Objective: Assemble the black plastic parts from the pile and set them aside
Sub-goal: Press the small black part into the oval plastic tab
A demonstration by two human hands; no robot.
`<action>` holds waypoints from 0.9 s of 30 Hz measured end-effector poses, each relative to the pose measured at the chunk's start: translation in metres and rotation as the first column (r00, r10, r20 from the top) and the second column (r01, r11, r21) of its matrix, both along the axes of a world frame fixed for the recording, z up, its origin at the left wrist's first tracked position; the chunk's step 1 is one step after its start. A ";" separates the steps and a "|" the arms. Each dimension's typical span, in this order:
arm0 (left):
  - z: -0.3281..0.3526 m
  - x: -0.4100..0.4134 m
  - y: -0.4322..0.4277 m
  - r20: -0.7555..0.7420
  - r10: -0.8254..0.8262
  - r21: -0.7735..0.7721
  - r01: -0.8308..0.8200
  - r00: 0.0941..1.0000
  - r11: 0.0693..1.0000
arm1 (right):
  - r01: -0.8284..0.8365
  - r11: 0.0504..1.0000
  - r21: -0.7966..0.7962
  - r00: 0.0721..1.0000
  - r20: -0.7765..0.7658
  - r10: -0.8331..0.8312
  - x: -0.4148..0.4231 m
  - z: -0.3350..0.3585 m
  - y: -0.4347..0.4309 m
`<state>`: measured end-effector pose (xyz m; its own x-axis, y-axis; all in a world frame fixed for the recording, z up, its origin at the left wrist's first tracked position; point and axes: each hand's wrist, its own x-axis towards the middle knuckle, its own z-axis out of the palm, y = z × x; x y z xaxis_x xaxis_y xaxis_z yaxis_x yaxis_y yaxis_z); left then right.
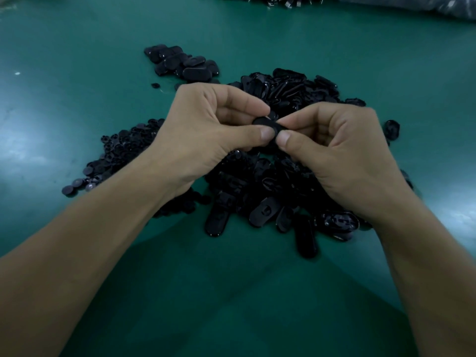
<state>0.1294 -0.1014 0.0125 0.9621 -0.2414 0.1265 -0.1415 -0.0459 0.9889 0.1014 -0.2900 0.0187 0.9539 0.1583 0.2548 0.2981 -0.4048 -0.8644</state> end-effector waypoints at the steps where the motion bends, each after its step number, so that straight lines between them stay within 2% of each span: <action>1: 0.000 0.000 0.000 0.013 0.011 0.006 -0.011 1.000 1.000 | 0.002 1.000 -0.002 1.000 0.002 -0.002 0.000 0.000 0.000; 13: 0.001 -0.002 -0.004 0.078 0.039 0.093 -0.046 0.996 0.995 | 0.067 0.997 -0.031 0.997 0.024 -0.067 0.000 -0.002 0.004; 21: 0.004 -0.003 -0.002 0.105 0.023 0.128 -0.036 0.994 0.991 | 0.036 0.999 -0.008 0.998 0.053 -0.036 -0.002 0.000 0.001; 27: 0.003 0.001 0.003 0.065 -0.022 0.099 0.015 0.998 0.995 | 0.002 1.000 -0.008 0.999 0.042 -0.002 -0.001 0.000 -0.001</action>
<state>0.1302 -0.0985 0.0157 0.9477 -0.2734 0.1644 -0.2081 -0.1391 0.9682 0.1002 -0.2909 0.0183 0.9427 0.1584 0.2936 0.3333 -0.4121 -0.8480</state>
